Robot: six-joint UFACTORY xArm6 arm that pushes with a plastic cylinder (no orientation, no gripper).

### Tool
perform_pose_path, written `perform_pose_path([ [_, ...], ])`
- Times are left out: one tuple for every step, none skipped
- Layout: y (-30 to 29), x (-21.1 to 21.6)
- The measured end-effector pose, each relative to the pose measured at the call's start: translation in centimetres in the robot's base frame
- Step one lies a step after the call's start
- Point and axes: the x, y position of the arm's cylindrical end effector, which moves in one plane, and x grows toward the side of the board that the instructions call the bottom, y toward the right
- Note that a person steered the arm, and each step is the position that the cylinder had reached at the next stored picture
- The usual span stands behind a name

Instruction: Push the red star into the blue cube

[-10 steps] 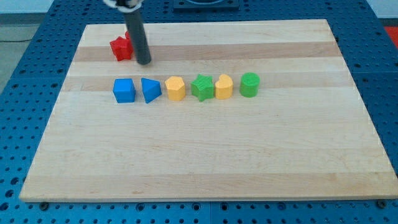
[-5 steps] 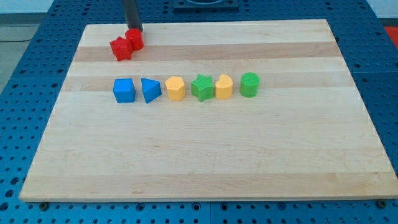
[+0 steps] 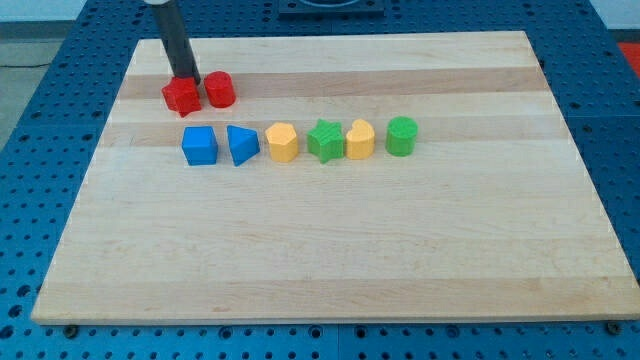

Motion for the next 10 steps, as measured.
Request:
perform_pose_path([
  [-0.1, 1.9],
  [-0.1, 3.8],
  [-0.1, 5.9],
  [-0.1, 7.5],
  [-0.1, 8.5],
  [-0.6, 8.8],
  [-3.0, 9.4],
  [-4.8, 9.1],
  [-6.6, 5.4],
  [-5.2, -0.1],
])
